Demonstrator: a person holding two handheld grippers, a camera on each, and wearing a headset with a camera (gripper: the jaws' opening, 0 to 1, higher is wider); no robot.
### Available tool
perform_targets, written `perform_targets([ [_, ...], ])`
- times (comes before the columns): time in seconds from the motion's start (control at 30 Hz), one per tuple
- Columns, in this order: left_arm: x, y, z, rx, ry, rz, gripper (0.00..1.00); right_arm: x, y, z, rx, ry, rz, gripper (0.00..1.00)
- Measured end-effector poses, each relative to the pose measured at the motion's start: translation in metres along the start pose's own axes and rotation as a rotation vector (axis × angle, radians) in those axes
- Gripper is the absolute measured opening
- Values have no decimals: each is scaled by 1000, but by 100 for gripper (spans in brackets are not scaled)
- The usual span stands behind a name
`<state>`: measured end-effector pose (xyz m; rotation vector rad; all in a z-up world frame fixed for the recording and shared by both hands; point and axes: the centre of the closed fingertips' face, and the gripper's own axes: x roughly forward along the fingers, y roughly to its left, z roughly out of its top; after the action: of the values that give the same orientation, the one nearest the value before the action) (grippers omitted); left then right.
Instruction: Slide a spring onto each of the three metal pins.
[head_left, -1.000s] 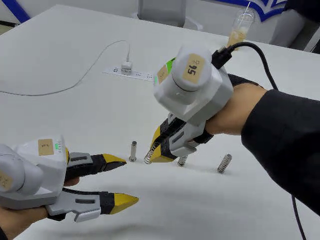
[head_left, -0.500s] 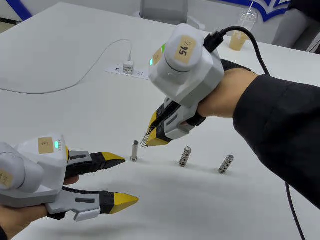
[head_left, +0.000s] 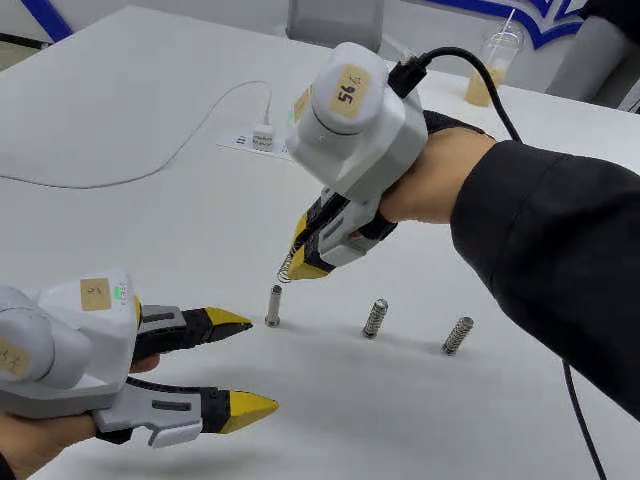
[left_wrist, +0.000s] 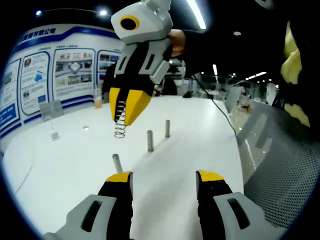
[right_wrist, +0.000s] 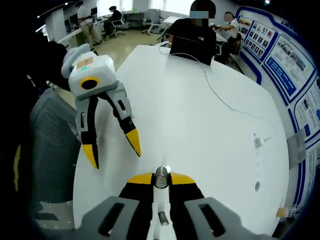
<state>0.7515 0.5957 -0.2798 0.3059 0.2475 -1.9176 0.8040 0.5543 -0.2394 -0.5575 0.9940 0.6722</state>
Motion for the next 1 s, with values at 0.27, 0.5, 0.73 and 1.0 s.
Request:
perform_targets([
  [0.27, -2, 2, -2, -4, 3, 4, 52, 16, -6, -6, -1, 43, 6, 12],
  [0.5, -3, 4, -3, -8, 3, 9, 52, 26, -8, -7, 2, 60, 19, 12],
  [0.73, -3, 6, -4, -12, 2, 13, 52, 33, -9, -11, 8, 81, 28, 12],
  [1.0, -5, 7, -6, -18, 3, 17, 51, 38, -10, -14, 9, 98, 38, 12],
])
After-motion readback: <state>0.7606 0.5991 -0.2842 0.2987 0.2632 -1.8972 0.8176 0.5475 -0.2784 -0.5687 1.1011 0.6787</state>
